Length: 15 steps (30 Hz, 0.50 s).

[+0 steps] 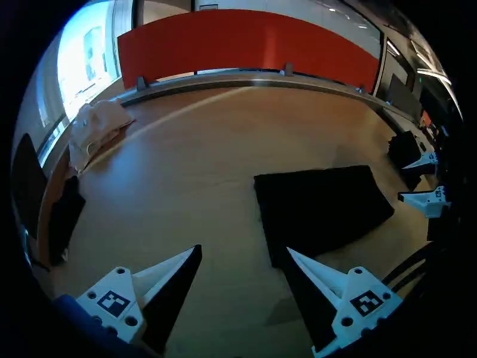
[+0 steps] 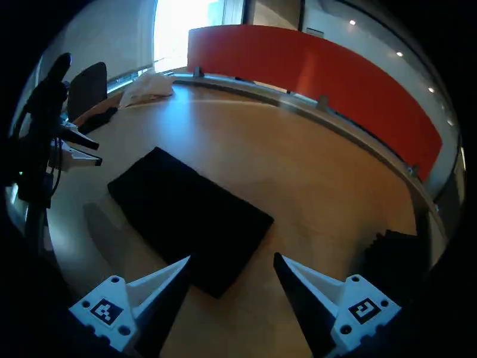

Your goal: Fold towel

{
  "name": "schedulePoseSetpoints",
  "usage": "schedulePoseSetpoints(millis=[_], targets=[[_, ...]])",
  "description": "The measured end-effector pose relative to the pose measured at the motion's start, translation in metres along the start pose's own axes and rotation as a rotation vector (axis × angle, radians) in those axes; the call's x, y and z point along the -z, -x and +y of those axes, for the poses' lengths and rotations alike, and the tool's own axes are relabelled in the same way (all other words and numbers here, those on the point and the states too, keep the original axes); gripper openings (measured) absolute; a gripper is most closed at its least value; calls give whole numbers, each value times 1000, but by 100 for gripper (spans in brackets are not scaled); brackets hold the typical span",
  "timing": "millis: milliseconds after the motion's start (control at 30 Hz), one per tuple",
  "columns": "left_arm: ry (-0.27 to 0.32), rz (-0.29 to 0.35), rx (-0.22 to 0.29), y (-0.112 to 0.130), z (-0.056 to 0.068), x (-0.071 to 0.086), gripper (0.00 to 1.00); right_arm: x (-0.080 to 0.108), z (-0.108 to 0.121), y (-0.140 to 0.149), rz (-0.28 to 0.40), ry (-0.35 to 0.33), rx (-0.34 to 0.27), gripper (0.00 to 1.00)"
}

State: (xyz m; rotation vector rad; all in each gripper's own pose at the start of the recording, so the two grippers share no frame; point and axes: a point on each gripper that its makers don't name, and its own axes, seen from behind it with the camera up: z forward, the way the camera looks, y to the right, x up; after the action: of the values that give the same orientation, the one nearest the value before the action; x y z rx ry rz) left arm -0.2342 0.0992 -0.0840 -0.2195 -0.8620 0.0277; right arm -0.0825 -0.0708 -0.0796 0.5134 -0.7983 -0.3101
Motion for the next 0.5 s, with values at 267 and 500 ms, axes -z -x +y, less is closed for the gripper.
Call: schedulePoseSetpoints(millis=[267, 500], targets=[[-16, -13, 30, 19, -8, 14, 94, -4, -8, 15, -29, -26, 28, 98], [-25, -24, 48, 33, -12, 24, 94, -7, -15, 28, -53, -47, 49, 98]])
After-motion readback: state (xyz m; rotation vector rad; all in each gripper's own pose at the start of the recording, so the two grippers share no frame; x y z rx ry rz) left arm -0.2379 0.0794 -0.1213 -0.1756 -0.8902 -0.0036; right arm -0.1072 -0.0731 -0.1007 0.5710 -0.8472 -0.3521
